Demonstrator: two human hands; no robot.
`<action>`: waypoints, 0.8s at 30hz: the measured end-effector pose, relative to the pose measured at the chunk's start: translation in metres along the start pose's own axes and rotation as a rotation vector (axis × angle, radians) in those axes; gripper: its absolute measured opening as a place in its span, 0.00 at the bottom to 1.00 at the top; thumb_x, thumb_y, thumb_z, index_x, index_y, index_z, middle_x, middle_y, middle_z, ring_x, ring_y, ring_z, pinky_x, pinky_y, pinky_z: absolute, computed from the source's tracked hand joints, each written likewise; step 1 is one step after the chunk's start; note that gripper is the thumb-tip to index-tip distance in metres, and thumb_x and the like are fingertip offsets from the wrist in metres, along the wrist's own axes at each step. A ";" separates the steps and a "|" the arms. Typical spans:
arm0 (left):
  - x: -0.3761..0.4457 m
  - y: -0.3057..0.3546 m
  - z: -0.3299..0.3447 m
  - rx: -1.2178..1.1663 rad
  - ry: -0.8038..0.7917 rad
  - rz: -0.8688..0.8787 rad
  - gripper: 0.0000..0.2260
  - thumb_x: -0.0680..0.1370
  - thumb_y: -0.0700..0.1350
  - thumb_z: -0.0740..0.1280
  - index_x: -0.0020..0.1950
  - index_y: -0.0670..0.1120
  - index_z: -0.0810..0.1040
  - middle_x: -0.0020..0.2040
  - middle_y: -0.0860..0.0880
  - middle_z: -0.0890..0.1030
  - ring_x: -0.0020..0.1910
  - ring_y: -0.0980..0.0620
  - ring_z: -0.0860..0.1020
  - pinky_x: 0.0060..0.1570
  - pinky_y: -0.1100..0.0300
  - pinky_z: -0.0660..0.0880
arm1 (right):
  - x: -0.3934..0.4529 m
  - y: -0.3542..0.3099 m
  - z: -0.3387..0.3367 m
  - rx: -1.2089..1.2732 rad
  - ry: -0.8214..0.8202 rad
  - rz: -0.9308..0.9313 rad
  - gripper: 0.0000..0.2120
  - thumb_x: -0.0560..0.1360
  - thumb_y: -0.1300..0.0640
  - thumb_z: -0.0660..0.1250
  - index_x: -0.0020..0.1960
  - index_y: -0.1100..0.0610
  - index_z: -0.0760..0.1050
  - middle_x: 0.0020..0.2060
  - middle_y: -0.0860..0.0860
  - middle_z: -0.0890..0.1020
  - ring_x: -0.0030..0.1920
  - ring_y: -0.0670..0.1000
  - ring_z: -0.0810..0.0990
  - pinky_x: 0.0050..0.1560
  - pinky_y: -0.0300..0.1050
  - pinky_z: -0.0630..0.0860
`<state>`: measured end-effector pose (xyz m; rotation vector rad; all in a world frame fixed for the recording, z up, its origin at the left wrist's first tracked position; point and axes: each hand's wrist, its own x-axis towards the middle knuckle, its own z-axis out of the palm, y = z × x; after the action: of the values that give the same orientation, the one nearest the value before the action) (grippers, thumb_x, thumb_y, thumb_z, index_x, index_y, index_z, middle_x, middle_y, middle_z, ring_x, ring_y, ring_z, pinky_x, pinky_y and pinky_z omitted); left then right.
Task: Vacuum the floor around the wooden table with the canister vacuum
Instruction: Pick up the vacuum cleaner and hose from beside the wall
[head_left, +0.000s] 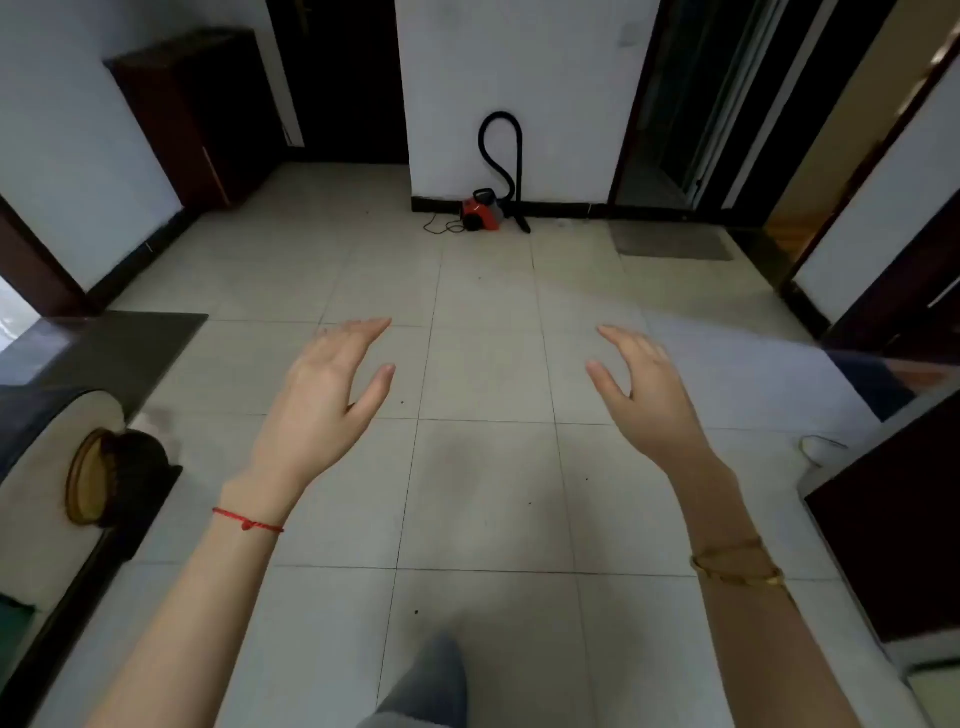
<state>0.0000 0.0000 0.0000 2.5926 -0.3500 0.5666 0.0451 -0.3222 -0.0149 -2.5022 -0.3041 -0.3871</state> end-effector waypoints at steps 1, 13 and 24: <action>0.008 -0.006 0.006 -0.005 0.009 0.002 0.20 0.81 0.48 0.60 0.72 0.46 0.66 0.68 0.49 0.72 0.70 0.51 0.67 0.70 0.47 0.64 | 0.009 0.005 0.005 0.005 0.005 0.010 0.22 0.81 0.47 0.57 0.73 0.54 0.65 0.70 0.49 0.70 0.72 0.49 0.64 0.72 0.49 0.61; 0.199 -0.109 0.089 0.000 -0.016 -0.026 0.21 0.80 0.51 0.57 0.72 0.46 0.67 0.66 0.48 0.74 0.68 0.48 0.68 0.68 0.46 0.66 | 0.215 0.071 0.087 0.051 -0.036 0.018 0.23 0.80 0.46 0.58 0.73 0.53 0.65 0.70 0.48 0.71 0.71 0.47 0.65 0.72 0.46 0.61; 0.419 -0.191 0.156 -0.021 -0.065 -0.010 0.21 0.81 0.51 0.58 0.73 0.46 0.66 0.67 0.47 0.73 0.68 0.48 0.69 0.68 0.50 0.67 | 0.422 0.121 0.127 0.082 -0.032 0.103 0.24 0.80 0.45 0.58 0.74 0.52 0.64 0.70 0.47 0.70 0.71 0.45 0.65 0.70 0.37 0.58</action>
<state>0.4852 0.0281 -0.0117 2.5950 -0.3618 0.4736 0.5006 -0.2910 -0.0341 -2.4335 -0.1980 -0.2877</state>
